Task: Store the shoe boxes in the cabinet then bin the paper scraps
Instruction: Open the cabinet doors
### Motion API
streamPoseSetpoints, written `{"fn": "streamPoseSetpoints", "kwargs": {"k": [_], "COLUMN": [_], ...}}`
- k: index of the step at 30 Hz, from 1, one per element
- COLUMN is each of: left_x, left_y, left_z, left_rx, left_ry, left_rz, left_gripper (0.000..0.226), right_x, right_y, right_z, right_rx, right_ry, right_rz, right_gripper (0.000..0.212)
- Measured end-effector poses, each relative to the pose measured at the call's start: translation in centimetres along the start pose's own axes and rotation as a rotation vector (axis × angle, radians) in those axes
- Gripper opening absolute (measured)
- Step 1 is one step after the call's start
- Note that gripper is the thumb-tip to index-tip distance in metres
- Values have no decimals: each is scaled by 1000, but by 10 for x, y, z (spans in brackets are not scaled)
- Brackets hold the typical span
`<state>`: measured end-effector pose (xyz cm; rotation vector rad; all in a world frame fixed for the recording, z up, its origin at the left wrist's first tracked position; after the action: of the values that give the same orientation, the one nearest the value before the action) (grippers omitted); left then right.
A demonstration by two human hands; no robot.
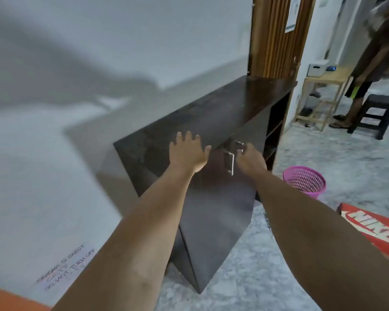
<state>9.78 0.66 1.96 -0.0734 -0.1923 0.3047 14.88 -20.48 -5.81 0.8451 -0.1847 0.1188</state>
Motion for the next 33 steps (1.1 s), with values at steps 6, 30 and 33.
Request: {"fn": "streamPoseSetpoints", "kwargs": {"k": [6,30,33], "left_x": [26,-9,-37], "left_y": [-14,-5,-1], "left_z": [-55,-56,-49], "left_rx": [53,64,68], "left_ry": [79,146,131], "left_rz": [42,100,96], "left_gripper": [80,80,85], "right_x": [26,-41,-75], "right_y": [-28,-100,-110], "right_z": [-53,-19,4], "right_rx": [256,516,555], "right_ry": [-66,-47,-106], "right_rz": [-104,-158,-162], "right_gripper": [43,57,64]}}
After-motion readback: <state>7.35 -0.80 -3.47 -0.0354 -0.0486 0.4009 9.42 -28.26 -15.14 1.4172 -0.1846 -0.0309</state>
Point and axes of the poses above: each hand's wrist, its own x-axis towards the middle knuckle, its own z-axis out of the back of the hand, y = z × x, the point moved 10 cm from there along x, towards the middle knuckle, and after that the axes turned 14 degrees about z, right-handed, at the moved point
